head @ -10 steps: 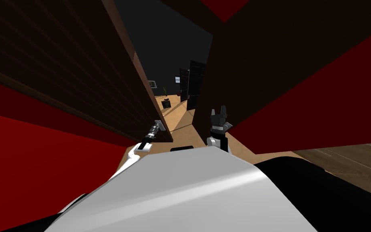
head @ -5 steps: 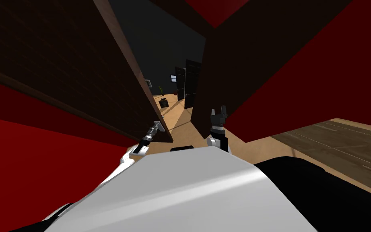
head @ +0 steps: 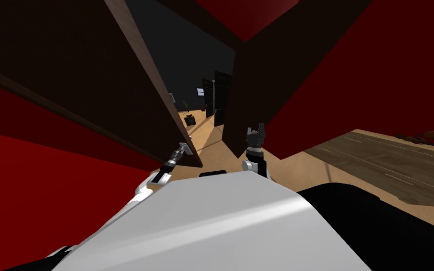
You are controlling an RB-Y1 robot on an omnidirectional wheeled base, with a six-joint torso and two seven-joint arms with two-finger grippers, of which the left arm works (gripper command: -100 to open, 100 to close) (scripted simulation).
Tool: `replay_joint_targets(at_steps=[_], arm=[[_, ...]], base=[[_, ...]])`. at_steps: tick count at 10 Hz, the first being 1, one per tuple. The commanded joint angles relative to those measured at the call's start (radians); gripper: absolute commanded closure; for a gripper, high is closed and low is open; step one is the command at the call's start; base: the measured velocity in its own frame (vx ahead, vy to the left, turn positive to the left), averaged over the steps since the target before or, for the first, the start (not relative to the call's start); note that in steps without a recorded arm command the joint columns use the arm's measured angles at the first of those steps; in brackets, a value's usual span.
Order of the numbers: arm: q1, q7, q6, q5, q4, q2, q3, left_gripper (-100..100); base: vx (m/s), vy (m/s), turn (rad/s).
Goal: Pull the door open
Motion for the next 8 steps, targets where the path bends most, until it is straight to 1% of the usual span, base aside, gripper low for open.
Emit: replay_joint_targets(at_steps=[1, 3, 6, 7, 8], arm=[[0.015, 0.014, -0.028, 0.0, 0.0, 0.021, -0.01, 100], [0.029, 0.031, -0.064, 0.002, 0.004, 0.048, -0.019, 100], [0.046, 0.053, -0.111, 0.004, 0.01, 0.083, -0.032, 100], [0.043, 0.047, -0.099, 0.003, 0.008, 0.075, -0.031, 100], [0.05, 0.056, -0.119, 0.001, 0.017, 0.086, -0.038, 100]], base=[[-0.199, 0.138, -0.174], [-0.193, 0.135, -0.169], [-0.235, 0.117, -0.122], [-0.095, 0.056, -0.022], [-0.127, 0.078, -0.112]])
